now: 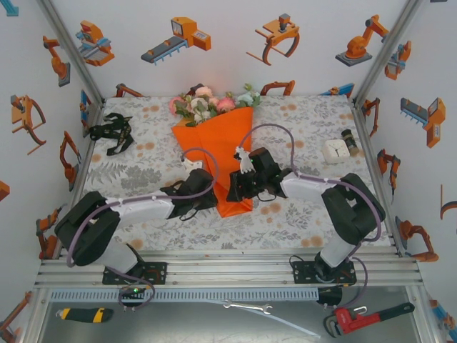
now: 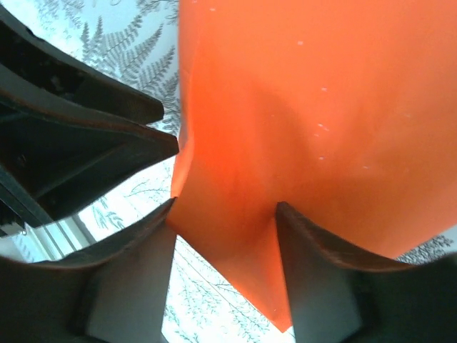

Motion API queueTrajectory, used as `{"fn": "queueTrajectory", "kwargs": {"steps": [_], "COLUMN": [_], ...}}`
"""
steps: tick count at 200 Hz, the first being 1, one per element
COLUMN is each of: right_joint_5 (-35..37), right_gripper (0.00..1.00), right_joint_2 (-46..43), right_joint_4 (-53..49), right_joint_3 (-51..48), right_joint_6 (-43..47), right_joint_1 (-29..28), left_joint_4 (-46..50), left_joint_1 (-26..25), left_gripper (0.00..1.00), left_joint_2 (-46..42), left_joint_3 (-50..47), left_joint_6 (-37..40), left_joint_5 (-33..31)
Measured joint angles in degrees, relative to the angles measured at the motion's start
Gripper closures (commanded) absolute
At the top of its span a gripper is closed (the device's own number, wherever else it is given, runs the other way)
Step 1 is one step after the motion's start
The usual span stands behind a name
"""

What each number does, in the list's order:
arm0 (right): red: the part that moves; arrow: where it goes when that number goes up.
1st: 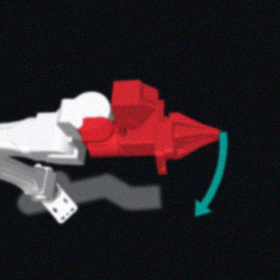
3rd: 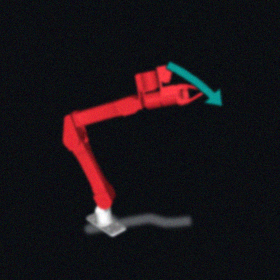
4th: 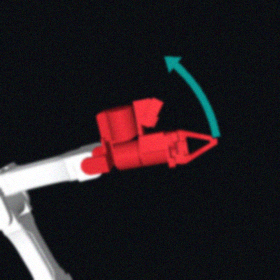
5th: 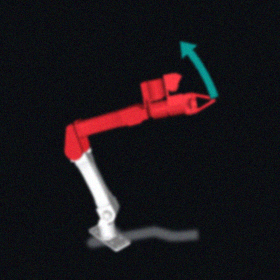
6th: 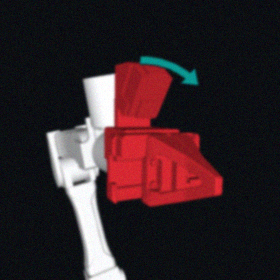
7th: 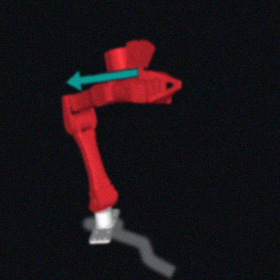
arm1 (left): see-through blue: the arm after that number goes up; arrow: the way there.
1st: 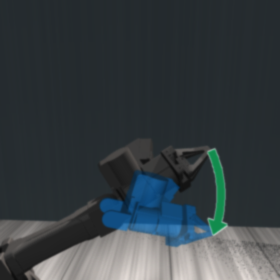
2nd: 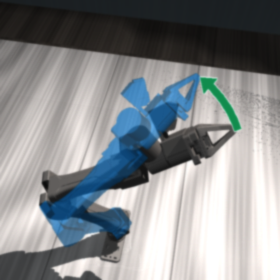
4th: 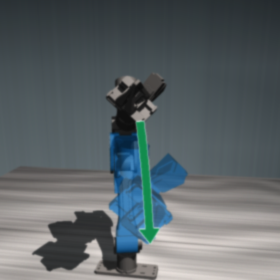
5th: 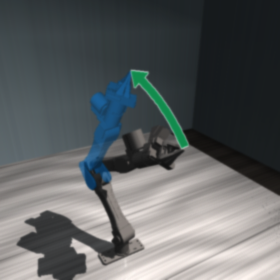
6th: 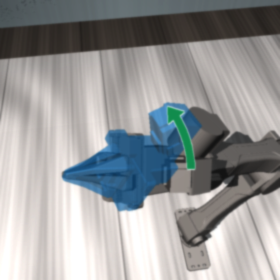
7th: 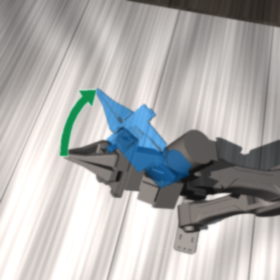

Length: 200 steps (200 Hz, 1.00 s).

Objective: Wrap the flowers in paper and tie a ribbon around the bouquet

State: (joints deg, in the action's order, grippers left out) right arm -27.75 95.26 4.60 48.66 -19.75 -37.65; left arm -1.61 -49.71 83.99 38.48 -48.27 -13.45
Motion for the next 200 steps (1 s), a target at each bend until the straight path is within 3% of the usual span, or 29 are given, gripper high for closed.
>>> {"fn": "queueTrajectory", "kwargs": {"steps": [31, 78, 118, 153, 200], "right_joint_5": [-2.1, -6.8, -9.2, -10.0, -9.7], "right_gripper": [0.39, 0.52, 0.57, 0.52, 0.53], "right_joint_2": [0.0, 0.0, 0.7, 1.3, -0.5], "right_joint_4": [1.3, 3.8, 3.8, 3.6, 3.7], "right_joint_3": [-1.5, -3.6, -4.6, -4.6, -6.1], "right_joint_6": [0.1, 0.1, 0.4, 0.5, 0.5], "right_joint_1": [0.0, 0.0, 0.0, 0.0, -0.5], "left_joint_4": [5.6, 8.9, 8.0, 7.0, 6.5], "left_joint_1": [1.9, 10.3, 13.5, 13.8, 14.7], "left_gripper": [0.62, 0.59, 0.5, 0.5, 0.53], "left_joint_2": [-4.6, -6.1, -0.8, 6.3, 13.0], "left_joint_3": [0.7, 3.9, 9.6, 14.6, 17.9], "left_joint_6": [-1.1, -5.3, -6.7, -7.7, -5.9], "left_joint_5": [-0.7, 2.8, 6.2, 6.7, 6.2]}}
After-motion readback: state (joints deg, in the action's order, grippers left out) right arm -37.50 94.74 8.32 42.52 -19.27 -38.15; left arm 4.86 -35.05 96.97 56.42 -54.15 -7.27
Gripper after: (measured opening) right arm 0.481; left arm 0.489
